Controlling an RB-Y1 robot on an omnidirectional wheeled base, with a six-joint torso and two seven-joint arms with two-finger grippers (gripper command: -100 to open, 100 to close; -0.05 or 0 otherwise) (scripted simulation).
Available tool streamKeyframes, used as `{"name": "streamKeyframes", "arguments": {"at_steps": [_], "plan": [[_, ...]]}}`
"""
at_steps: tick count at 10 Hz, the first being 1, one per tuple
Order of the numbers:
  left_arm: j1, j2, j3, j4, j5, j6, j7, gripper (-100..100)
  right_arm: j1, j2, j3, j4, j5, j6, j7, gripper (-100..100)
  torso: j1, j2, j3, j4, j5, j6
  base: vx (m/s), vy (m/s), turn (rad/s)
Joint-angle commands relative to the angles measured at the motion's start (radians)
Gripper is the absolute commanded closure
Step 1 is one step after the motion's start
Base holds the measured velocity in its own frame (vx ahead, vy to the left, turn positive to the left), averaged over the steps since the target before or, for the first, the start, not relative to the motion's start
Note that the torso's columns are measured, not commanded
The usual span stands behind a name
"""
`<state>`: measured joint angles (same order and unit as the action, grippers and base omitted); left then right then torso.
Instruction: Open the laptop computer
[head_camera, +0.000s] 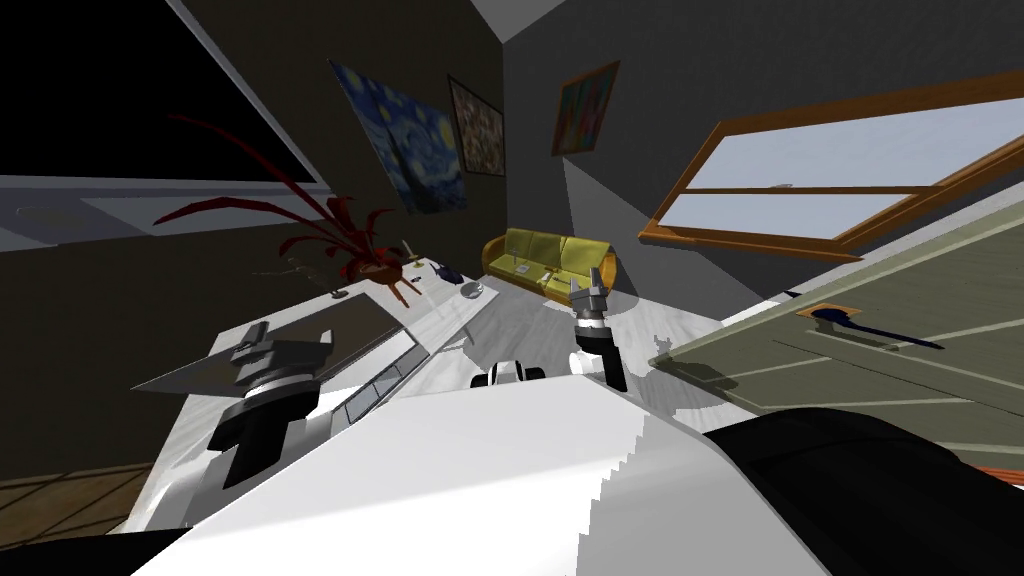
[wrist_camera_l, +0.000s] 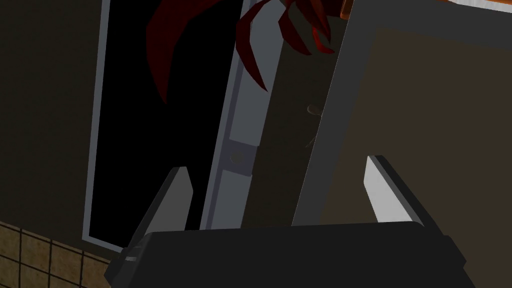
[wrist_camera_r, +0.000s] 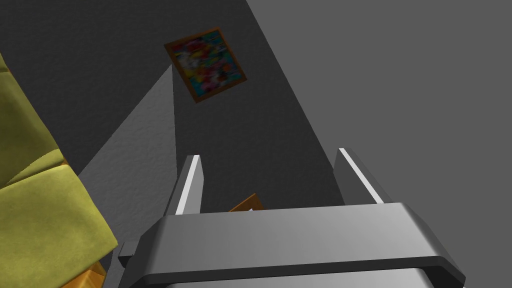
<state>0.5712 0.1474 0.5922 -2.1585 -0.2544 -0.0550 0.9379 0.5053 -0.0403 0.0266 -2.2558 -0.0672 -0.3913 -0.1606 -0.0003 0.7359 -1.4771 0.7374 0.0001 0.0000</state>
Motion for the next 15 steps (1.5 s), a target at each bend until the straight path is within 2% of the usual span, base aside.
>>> {"name": "streamKeyframes", "arguments": {"at_steps": [1,6,7,10,13,14,15], "plan": [[0.001,-0.018,0.036,0.024,-0.015,0.029,0.057,-100,0.0,0.0,0.0,0.0,0.0,0.0,0.0,0,0.001,-0.001,-0.001,0.0,0.0,0.0,0.173,-0.08,-0.028],[0.005,-0.034,0.145,0.076,-0.043,0.136,0.208,-100,0.0,0.0,0.0,0.0,0.0,0.0,0.0,0,-0.001,0.001,0.0,0.0,-0.001,0.0,0.185,-0.12,-0.057],[0.005,-0.034,0.145,0.076,-0.043,0.136,0.214,-100,0.0,0.0,0.0,0.0,0.0,0.0,0.0,0,0.0,0.0,0.0,0.0,0.0,0.0,0.159,-0.073,-0.018],[0.008,-0.04,0.194,0.097,-0.056,0.184,0.286,-100,0.0,0.0,0.0,0.0,0.0,0.0,0.0,0,0.002,0.005,0.003,0.002,0.0,0.0,0.127,-0.049,-0.044],[0.011,-0.049,0.235,0.11,-0.067,0.222,0.344,-100,0.0,0.0,0.0,0.0,0.0,0.0,0.0,0,-0.001,0.002,0.001,0.001,-0.001,0.0,0.12,-0.073,-0.038],[0.012,-0.047,0.226,0.108,-0.063,0.209,0.329,-100,0.0,0.0,0.0,0.0,0.0,0.0,0.0,0,-0.002,0.002,0.001,0.001,-0.001,0.0,0.056,-0.043,-0.003],[0.043,-0.037,0.233,0.098,-0.052,0.209,0.353,-100,0.0,0.0,0.0,0.0,0.0,0.0,0.0,0,0.002,0.005,0.003,0.001,0.0,0.0,0.077,0.037,0.005]]}}
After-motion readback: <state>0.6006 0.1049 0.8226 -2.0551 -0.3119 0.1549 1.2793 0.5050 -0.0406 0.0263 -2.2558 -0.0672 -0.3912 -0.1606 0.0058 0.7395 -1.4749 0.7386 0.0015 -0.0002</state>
